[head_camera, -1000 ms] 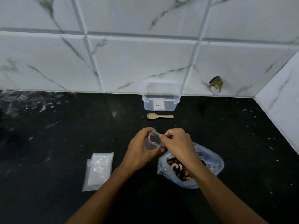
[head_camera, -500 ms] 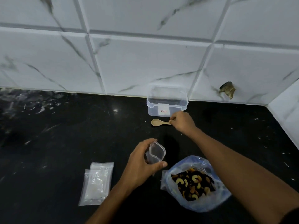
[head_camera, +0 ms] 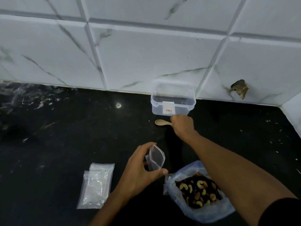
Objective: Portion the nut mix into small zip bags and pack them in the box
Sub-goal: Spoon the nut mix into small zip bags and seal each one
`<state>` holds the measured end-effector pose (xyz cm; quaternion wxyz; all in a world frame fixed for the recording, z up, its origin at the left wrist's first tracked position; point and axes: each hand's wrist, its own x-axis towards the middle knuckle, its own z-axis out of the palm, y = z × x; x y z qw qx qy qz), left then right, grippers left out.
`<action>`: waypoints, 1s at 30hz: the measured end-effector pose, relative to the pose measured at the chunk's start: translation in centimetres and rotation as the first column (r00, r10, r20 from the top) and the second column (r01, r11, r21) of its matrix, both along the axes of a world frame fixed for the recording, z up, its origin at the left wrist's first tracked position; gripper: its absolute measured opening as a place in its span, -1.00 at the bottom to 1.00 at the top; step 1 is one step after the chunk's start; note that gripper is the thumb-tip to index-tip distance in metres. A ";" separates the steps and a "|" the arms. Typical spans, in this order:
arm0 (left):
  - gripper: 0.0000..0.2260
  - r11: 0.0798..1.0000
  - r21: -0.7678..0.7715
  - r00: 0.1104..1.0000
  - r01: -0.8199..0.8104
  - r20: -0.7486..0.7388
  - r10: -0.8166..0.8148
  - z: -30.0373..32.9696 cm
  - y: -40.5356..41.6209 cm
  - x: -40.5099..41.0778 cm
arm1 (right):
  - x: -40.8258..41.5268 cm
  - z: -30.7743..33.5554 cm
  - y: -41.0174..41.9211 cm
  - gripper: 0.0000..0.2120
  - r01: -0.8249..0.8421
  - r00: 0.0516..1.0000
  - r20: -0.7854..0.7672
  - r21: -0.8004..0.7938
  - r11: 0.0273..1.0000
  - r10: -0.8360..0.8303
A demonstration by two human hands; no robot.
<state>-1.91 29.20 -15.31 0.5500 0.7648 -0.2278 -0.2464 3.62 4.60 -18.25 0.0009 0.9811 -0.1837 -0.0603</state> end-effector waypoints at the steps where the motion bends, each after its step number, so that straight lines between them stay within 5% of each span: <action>1: -0.34 1.000 -0.010 1.000 -0.011 0.014 0.011 0.0 0.0 -0.1 | -0.4 0.5 0.0 -0.90 -0.007 0.999 0.041 -0.001 1.000 0.007; 11: -0.34 0.997 -0.018 0.995 0.079 0.068 -0.078 0.8 1.1 -2.9 | -13.6 11.0 0.6 -0.93 0.048 0.913 0.376 0.282 0.958 -0.157; 21: -0.36 0.982 0.026 0.976 0.186 0.107 -0.188 0.7 2.5 -5.7 | -23.4 11.1 3.3 -0.84 0.194 0.965 0.096 0.370 0.909 -0.245; 26: -0.39 0.973 0.044 0.972 0.225 0.065 -0.228 0.4 2.5 -6.4 | -24.7 9.0 4.5 -0.89 0.220 0.974 0.023 0.165 0.961 -0.227; 30: -0.39 0.958 0.045 0.959 0.284 -0.003 -0.284 0.0 2.0 -6.9 | -24.6 8.1 5.3 -0.72 0.193 0.973 -0.134 0.039 0.980 -0.187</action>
